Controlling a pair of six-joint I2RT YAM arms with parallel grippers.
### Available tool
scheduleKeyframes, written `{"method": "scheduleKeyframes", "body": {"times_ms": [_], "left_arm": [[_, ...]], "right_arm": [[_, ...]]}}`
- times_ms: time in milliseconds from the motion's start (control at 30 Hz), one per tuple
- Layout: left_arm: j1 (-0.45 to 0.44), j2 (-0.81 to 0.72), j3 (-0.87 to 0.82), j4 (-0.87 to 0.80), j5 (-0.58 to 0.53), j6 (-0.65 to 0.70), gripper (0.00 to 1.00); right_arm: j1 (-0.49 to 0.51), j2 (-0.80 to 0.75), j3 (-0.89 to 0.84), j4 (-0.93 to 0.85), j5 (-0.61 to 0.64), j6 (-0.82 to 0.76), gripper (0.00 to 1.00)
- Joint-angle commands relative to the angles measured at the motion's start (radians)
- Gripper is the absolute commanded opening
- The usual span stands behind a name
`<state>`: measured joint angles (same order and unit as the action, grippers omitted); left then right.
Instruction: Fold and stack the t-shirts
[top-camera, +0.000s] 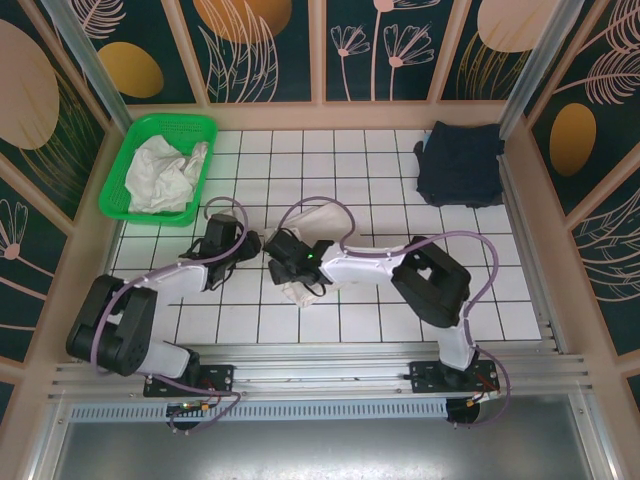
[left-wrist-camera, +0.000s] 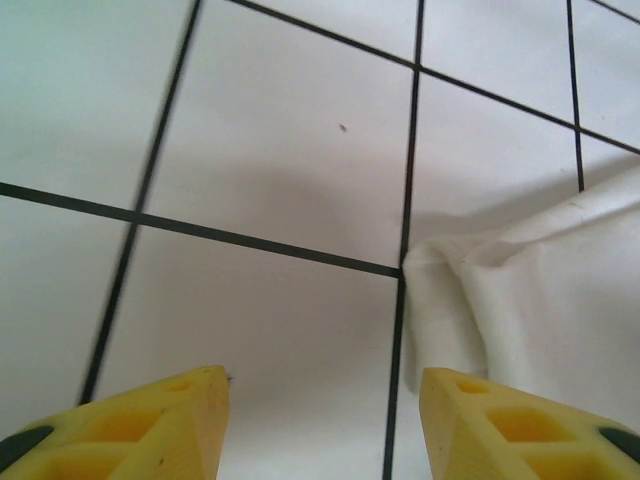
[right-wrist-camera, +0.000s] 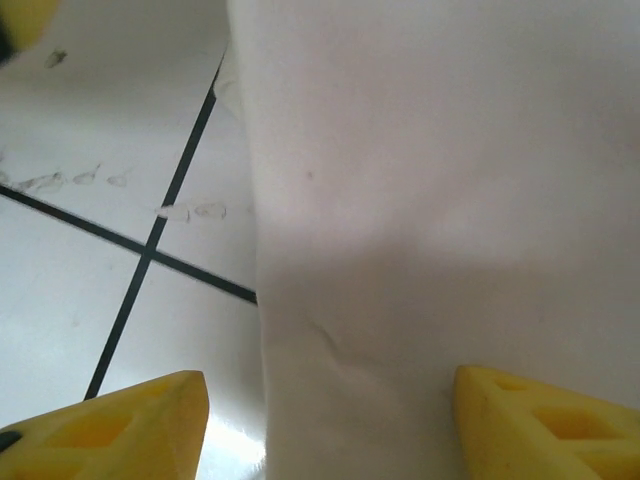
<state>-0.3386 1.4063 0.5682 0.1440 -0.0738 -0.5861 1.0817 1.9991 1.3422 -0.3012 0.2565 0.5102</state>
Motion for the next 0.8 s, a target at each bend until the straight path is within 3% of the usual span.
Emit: {"method": "scheduleKeyframes", "body": {"times_ms": [0,167,233,300,400,500,633,767], "left_arm": [[0.007,-0.063,-0.011,-0.071,-0.089,0.020,0.56],[0.007,-0.062,-0.007,-0.052,-0.062,0.028,0.58],[0.006,-0.039,0.004,-0.036,-0.034,0.031,0.58],[0.007,-0.019,0.009,-0.020,-0.014,0.035,0.57],[0.007,0.003,0.013,-0.007,-0.003,0.037,0.57],[0.006,0.003,0.018,0.001,0.020,0.033,0.57],[0.007,0.011,0.002,0.097,0.114,0.008,0.56],[0.007,0.115,0.024,0.159,0.206,0.003,0.52]], "right_arm": [[0.016,0.089,0.080,-0.114,0.130,-0.017,0.67],[0.023,0.152,0.139,-0.227,0.256,0.013,0.59],[0.026,0.155,0.126,-0.254,0.298,0.023,0.47],[0.023,0.156,0.105,-0.288,0.330,0.036,0.28],[0.012,0.135,0.057,-0.382,0.396,0.080,0.16],[0.002,0.054,-0.042,-0.429,0.434,0.097,0.10],[-0.038,-0.093,-0.181,-0.417,0.494,0.118,0.08],[-0.071,-0.182,-0.271,-0.315,0.495,0.053,0.06]]}}
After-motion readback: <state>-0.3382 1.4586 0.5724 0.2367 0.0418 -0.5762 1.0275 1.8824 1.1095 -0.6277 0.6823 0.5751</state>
